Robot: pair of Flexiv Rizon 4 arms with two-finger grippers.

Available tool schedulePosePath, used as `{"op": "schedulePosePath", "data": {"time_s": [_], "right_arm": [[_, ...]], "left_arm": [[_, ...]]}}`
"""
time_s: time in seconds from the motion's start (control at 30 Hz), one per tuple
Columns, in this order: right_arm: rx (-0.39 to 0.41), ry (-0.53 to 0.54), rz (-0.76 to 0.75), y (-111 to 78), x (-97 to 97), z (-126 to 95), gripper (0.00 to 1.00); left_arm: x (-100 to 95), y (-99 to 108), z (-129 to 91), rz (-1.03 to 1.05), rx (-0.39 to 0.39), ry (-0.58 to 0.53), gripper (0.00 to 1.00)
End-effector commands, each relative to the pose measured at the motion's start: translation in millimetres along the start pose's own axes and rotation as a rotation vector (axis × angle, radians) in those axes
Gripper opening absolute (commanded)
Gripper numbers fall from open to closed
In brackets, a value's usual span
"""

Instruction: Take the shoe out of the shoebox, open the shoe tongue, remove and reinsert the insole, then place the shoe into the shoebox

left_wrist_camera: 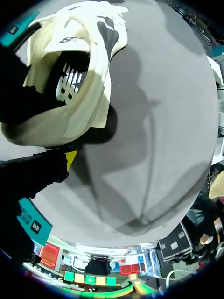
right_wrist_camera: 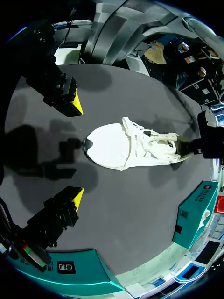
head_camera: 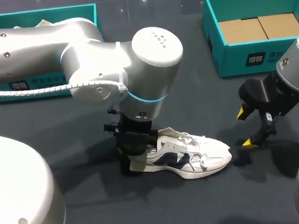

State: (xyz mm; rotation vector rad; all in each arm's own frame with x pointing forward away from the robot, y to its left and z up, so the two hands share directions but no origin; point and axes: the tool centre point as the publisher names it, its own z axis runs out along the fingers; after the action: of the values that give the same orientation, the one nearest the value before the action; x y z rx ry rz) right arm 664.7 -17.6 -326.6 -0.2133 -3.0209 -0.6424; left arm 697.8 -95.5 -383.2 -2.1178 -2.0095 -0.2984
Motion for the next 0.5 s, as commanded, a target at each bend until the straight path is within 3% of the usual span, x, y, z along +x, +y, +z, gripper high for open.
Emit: {"op": "schedulePosePath", "data": {"time_s": [0.03, 0.17, 0.23, 0.27, 0.3, 0.5], "right_arm": [[0.001, -0.003, 0.000, -0.4, 2.0, -0.9, 1.00], [0.001, -0.003, 0.000, -0.4, 2.0, -0.9, 1.00], [0.001, -0.003, 0.000, -0.4, 2.0, -0.9, 1.00], [0.001, -0.003, 0.000, -0.4, 2.0, -0.9, 1.00], [0.001, -0.003, 0.000, -0.4, 2.0, -0.9, 1.00], [0.001, -0.003, 0.000, -0.4, 2.0, -0.9, 1.00]], "left_arm": [[-2.4, 0.4, 3.0, 0.001, 0.003, 0.003, 0.09], [-1.1, 1.3, 3.2, -0.002, 0.004, 0.002, 0.47], [0.4, 3.0, 1.6, -0.008, 0.000, -0.006, 0.88], [1.6, 4.2, -0.3, -0.011, 0.001, -0.014, 0.96], [1.9, 5.1, -2.2, -0.011, 0.002, -0.021, 1.00], [12.3, -2.0, -33.0, -0.006, -0.033, -0.088, 1.00]]}}
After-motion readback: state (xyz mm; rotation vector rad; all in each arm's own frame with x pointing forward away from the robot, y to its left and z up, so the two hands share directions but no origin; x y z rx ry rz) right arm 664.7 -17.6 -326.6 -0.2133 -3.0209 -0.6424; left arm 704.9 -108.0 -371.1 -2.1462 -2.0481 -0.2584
